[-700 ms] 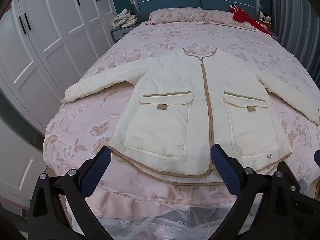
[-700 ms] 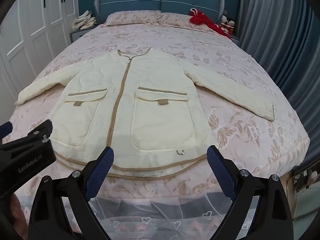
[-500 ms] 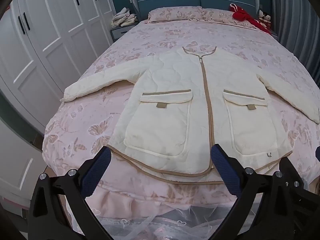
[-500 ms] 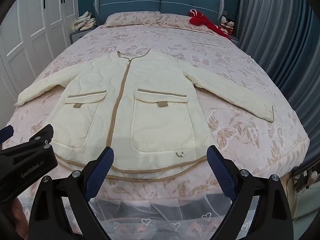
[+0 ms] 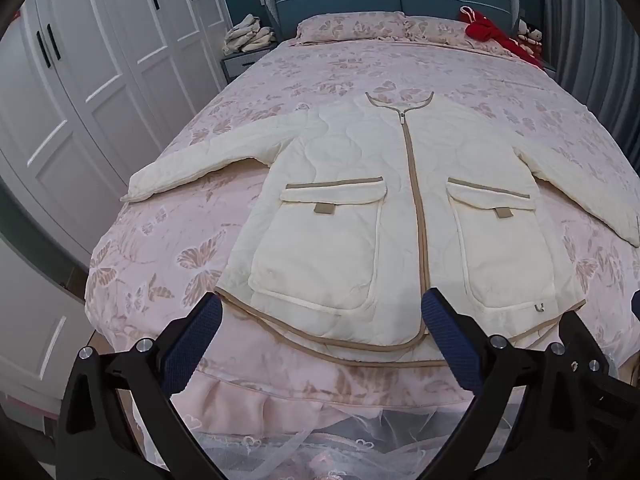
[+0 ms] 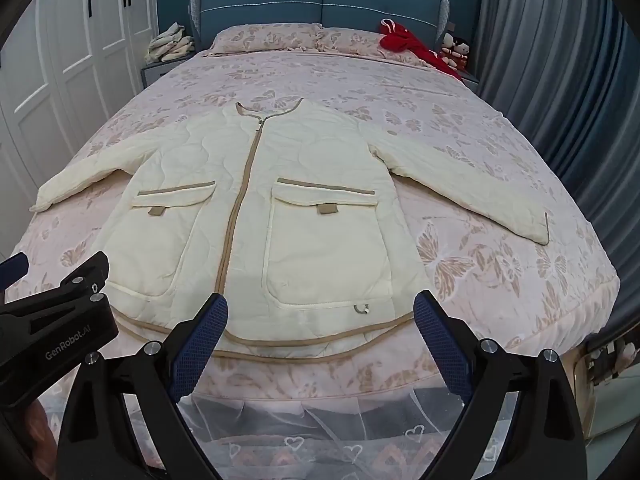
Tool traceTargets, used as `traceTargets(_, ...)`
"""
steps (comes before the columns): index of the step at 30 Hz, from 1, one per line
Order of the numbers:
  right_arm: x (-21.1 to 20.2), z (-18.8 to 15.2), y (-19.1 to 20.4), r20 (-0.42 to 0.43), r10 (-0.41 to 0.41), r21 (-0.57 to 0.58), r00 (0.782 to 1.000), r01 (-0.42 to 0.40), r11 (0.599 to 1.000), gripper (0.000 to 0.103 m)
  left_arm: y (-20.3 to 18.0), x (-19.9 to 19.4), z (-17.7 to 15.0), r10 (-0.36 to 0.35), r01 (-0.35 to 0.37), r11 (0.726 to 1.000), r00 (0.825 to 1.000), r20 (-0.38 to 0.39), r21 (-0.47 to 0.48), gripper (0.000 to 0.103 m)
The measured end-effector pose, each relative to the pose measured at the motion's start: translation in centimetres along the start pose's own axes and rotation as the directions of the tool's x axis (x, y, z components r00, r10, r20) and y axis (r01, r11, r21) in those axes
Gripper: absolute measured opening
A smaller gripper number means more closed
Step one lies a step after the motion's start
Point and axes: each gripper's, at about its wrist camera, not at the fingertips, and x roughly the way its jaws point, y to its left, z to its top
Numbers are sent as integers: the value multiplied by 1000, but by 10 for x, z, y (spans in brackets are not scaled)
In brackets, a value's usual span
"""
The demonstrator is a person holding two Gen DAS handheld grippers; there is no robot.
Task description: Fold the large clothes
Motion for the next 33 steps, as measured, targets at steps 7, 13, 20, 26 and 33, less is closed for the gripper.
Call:
traceTargets(7,-1,1,1,0,-1,0,1000,1,1000,92,1,0,0,-1,1,1000,1000,0,0,97)
traceTargets(13,-1,1,1,0,-1,-1,1000,1,1000,92,1,-1,-3,0,0,1000,1000,0,1,97)
traceTargets(20,-1,0,1,0,0,0,1000,0,1000,92,1,-1,-3,0,0,1000,1000,-1,0,97)
traceTargets(26,-1,0,2,1,0,0,1000,0,1000,92,1,-1,-3,2,-2,1000,1000,0,2,97)
traceTargets(33,-1,0,1,2,0,-1,1000,0,1000,92,1,-1,-3,1,-1,1000,1000,-1,1,98)
